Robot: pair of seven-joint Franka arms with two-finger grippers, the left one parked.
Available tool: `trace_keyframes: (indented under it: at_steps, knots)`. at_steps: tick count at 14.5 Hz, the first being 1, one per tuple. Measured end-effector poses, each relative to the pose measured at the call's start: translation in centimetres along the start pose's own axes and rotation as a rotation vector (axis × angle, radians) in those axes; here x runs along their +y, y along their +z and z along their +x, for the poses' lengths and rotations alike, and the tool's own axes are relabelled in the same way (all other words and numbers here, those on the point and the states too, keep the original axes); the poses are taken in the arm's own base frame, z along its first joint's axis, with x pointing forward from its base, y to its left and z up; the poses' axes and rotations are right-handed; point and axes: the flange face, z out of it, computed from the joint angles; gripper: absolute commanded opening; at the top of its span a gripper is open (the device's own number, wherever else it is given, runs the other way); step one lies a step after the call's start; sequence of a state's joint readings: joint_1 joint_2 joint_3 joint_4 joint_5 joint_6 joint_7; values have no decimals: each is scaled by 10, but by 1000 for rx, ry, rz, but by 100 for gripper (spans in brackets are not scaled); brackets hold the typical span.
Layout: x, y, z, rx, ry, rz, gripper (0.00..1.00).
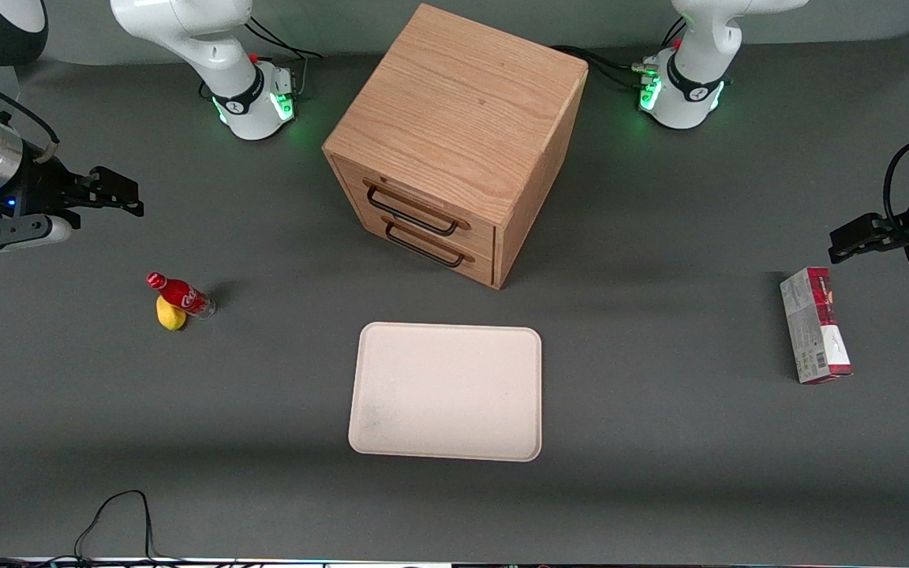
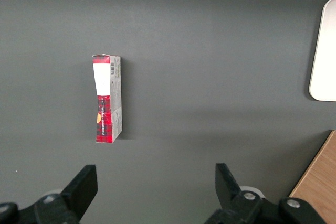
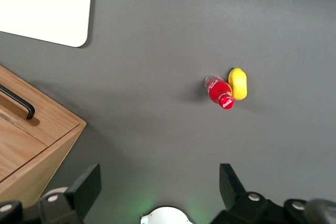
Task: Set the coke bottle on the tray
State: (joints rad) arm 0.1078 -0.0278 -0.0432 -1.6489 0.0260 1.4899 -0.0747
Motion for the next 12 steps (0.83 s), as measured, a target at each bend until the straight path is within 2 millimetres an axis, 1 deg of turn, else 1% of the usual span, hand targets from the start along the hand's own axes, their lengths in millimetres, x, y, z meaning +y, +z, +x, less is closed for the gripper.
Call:
trace_keyframes:
  at_steps: [7, 12]
  knots:
    - [0, 0, -2, -16, 1, 0, 100]
    - [1, -5, -4, -20, 2, 0, 100]
